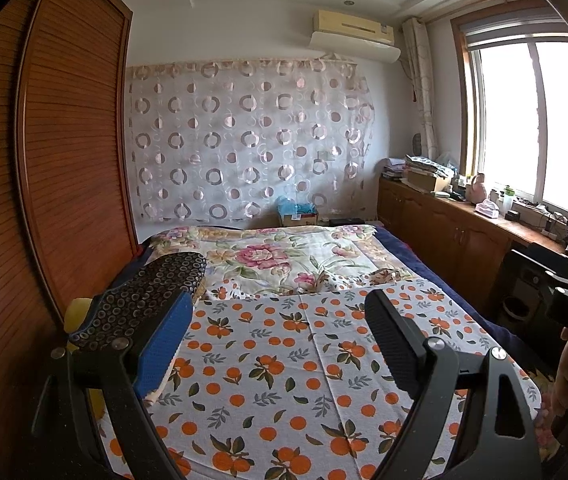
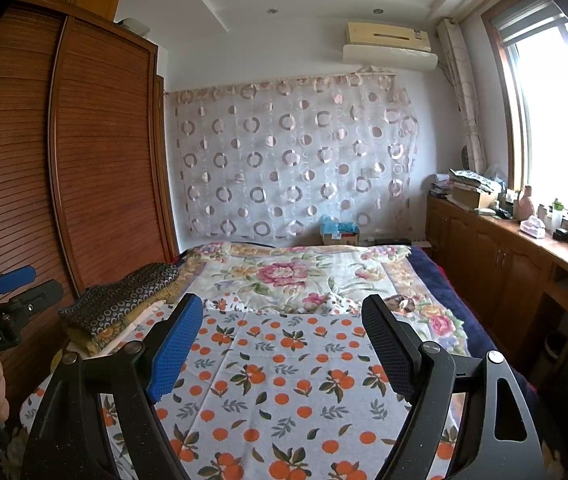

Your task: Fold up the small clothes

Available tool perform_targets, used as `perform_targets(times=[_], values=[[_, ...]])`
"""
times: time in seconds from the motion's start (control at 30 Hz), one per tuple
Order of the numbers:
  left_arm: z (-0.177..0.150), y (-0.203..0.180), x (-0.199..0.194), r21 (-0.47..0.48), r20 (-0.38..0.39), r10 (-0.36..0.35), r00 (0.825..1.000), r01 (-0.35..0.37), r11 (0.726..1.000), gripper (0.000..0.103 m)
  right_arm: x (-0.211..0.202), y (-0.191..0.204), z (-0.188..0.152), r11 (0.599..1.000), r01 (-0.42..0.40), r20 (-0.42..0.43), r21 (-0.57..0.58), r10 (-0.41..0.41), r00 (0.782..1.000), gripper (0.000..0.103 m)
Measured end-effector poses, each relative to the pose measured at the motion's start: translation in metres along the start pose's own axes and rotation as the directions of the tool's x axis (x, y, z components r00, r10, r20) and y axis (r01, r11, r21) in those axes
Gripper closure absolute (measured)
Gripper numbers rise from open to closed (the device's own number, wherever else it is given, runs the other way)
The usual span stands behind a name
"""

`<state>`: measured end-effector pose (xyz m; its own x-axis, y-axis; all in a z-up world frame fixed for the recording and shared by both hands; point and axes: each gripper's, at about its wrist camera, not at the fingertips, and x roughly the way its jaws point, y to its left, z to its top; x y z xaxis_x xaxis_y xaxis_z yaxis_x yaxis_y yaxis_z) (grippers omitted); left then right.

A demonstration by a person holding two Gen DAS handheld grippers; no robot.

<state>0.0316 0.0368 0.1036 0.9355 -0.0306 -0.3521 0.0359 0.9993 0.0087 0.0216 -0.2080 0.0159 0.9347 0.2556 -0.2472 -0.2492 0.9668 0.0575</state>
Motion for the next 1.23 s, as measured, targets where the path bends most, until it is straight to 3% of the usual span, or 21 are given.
perform_targets(times=[1.23], values=[[-0.0012, -0.0009, 0.0005, 0.0, 0.002, -0.002, 1.0, 0.002, 1.0, 0.015, -0.0014, -0.0049, -0.0002, 1.0, -0.006, -0.001, -0.009, 0.006, 1.0, 0.02]])
